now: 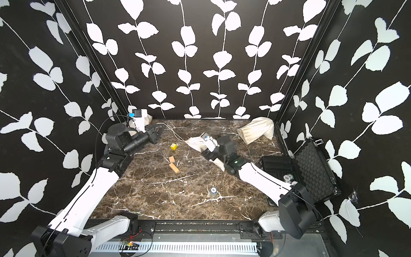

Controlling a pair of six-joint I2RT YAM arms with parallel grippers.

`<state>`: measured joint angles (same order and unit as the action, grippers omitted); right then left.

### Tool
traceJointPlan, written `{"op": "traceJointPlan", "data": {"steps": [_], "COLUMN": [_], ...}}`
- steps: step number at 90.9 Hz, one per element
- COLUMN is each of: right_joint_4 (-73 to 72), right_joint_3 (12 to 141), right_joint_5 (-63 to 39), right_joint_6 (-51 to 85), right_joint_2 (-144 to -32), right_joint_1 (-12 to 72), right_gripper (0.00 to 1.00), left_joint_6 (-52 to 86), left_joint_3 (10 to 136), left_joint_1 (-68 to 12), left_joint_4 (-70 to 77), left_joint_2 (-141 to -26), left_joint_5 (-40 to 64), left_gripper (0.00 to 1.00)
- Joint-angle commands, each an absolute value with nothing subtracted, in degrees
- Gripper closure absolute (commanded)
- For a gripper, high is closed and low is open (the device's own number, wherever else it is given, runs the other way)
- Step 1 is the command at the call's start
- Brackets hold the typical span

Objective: Close the soil bag
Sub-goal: Frap the soil bag at the center of the board.

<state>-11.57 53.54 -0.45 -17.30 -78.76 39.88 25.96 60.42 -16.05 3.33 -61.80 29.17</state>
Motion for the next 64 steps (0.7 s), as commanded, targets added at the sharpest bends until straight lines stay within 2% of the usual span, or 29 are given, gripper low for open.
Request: {"op": "traceJointPlan", "data": {"steps": [1,14,21,32,50,59,64], "right_joint_4": [-18.39,-19.85,-21.59,-20.37,-15.02,-12.49,-12.22], "right_joint_3": [56.76,62.75,65.59,69.94,72.54,68.61,65.37], "right_joint_5": [-2.0,1.1,5.27,7.38,13.05,14.11,15.89], "right_joint_6": [-19.45,-22.57,-23.24,-23.6,-25.86,-23.44,-23.17], "right_joint_2": [-80.16,-86.08,-89.52,-93.32,-96.26,-94.95,-94.34], "right_joint_1": [43.56,48.3,49.36,49.39,48.15,44.72,42.53], "right_gripper": [0.06,0.07,0.13,0.33,0.75,0.88,0.91], "left_joint_6": [26.18,26.3,26.09,24.44,22.1,20.8,21.21], "left_joint_3": [62.4,62.49,62.77,63.23,63.31,63.46,63.38], "left_joint_1": [-16.57,-16.7,-16.77,-16.79,-16.73,-16.57,-16.21], "left_joint_4": [4.33,4.16,3.59,1.17,-2.76,-5.25,-5.36], "left_joint_2": [-59.67,-58.82,-58.37,-57.52,-54.94,-53.24,-52.5], "left_joint_5": [30.15,29.95,29.75,29.18,24.27,19.62,18.82], "left_gripper": [1.0,1.0,1.0,1.0,1.0,1.0,1.0]}}
